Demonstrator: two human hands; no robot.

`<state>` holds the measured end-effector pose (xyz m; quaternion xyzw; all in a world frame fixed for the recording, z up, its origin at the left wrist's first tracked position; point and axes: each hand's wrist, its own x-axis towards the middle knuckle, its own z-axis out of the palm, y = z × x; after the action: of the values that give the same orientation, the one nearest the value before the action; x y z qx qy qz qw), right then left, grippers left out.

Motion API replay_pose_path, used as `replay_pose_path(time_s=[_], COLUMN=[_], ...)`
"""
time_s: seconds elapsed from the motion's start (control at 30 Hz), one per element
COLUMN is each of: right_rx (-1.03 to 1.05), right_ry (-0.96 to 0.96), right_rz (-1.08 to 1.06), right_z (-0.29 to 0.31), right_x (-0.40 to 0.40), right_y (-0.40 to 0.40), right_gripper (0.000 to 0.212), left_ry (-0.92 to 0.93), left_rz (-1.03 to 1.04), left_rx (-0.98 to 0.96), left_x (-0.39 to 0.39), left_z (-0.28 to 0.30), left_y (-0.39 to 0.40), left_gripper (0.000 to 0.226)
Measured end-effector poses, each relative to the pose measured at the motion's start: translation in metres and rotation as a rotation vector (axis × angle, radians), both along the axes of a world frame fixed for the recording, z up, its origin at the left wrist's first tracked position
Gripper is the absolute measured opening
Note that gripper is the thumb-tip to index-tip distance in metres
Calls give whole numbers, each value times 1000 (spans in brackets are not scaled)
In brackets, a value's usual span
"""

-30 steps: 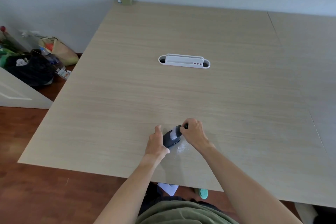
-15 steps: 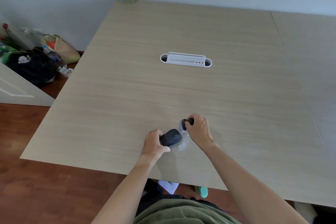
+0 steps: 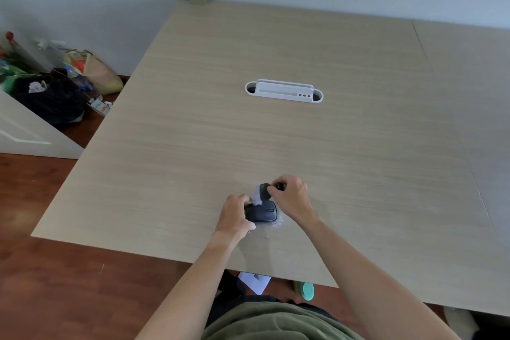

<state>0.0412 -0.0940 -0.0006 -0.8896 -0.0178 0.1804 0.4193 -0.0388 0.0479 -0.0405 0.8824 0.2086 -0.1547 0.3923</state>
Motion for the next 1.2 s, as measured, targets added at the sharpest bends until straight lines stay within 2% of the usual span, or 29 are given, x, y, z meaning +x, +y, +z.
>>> replay_pose_path(time_s=[0.1,0.23,0.3,0.37,0.43,0.53,0.6,0.67,0.8,0.9,1.0,1.1,1.2], right_rx=[-53,-112,-45,9,-39,-147,-111,-44,-27,-134,-50,32,36], right_ry=[44,-72,-33,72,108,-21,-65,-17,172,37,-42,45,179], right_rz=[51,-82,-119,-65,40,11,-59,-55,145,109,-23,-59,-6], right_z=[-4,-6,-1,1,-3,-8,-4,4,4,-6,0,7,4], right_x=[-1,-1,-2,-5,-7,-3,2,5,0,-2,0,1,-6], right_y=[-7,-21,-26,-29,-32,-35,-35,-34,-30,-30,-29,-26,-23], right_gripper=[9,9,9,9,9,9,9,9,9,10,9,8,8], left_ry=[25,-18,-19,-14,-11,-14,-16,-18,-11,-3,20,37,38], left_rz=[-8,-52,-69,-68,-72,-92,-91,-96,-102,-125,-116,-61,-18], left_rx=[125,168,183,180,172,176,179,188,198,230,264,257,259], left_x=[-2,-1,1,2,4,6,6,6,7,8,9,8,5], left_z=[9,12,10,8,7,5,4,1,0,1,5,8,4], left_y=[-9,-20,-22,-24,-24,-23,-22,-21,-21,-21,-23,-30,-36], left_gripper=[62,56,53,53,53,53,55,55,57,57,57,51,67])
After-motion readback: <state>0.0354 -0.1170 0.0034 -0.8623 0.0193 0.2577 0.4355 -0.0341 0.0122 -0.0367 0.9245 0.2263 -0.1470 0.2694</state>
